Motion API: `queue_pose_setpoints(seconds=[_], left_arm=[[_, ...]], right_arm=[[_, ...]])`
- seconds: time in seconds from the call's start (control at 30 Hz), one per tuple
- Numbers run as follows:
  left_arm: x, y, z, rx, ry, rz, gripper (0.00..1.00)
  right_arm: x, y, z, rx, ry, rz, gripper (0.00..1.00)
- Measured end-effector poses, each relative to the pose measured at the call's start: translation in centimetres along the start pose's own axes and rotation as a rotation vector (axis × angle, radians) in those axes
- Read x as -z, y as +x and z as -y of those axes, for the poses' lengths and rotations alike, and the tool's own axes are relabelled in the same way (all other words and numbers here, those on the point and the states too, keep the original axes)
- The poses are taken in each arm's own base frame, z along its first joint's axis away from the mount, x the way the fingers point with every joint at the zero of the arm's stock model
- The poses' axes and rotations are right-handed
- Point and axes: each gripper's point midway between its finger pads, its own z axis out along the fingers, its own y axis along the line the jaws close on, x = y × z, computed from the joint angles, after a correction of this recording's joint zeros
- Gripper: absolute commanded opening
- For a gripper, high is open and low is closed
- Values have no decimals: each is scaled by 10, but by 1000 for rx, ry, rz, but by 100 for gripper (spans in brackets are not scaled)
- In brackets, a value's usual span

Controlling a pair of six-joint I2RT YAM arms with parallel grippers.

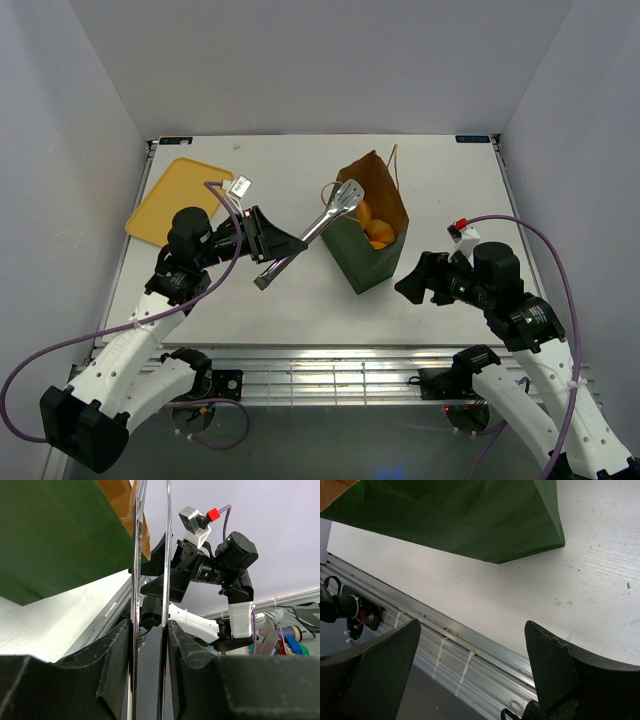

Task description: Place the fake bread into the paper bag

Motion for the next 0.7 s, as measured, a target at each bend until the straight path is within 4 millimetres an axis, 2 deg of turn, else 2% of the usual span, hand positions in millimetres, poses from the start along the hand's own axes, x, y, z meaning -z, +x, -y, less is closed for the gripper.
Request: queue_pose_setpoints(seconds=[0.4, 0.53, 0.7], left_arm=[[5, -9, 11, -55, -21, 23, 42], [9, -23, 17, -119, -74, 71, 39], [26, -46, 22, -242, -188, 182, 39]], right_arm=[[0, -1, -1, 3, -3, 7, 90], [0, -1, -1, 3, -3, 7, 90], [1, -2, -1, 5, -5, 11, 90]])
